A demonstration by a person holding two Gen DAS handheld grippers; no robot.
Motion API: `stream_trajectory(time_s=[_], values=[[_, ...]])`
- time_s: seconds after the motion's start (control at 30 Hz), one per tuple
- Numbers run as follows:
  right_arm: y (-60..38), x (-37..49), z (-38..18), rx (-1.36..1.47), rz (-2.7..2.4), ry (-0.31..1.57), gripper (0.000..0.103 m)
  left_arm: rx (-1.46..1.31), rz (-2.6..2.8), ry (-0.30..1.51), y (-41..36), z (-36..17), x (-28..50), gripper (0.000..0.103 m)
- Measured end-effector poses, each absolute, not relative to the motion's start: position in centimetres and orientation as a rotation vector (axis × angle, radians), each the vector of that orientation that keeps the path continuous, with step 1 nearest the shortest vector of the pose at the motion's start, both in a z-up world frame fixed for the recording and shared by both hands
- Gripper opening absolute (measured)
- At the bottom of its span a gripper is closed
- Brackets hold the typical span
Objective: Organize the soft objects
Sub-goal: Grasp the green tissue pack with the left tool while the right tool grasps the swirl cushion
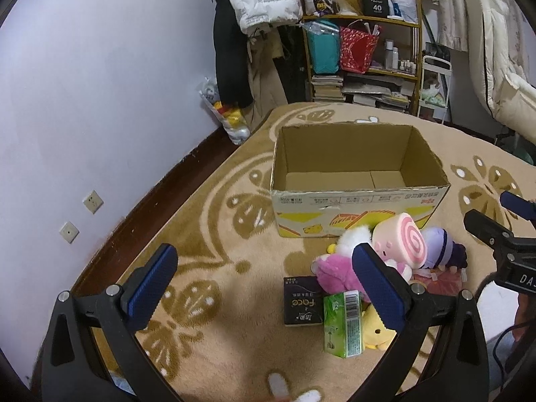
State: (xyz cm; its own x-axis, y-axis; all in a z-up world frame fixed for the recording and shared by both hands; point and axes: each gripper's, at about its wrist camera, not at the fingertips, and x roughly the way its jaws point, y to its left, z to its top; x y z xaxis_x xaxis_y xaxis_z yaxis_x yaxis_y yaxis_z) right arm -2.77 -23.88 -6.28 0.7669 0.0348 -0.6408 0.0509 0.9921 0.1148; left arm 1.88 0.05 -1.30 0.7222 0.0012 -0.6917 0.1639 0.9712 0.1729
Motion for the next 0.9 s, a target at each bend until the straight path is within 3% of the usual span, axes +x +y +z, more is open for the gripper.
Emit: stream_trajectory(time_s=[0.9], values=[[-22.2,2.2,-10.9,0.17,0.103,0.848,0.099,0.26,-0.221,1.075,-2.4,-8.3,5.8,0.103]])
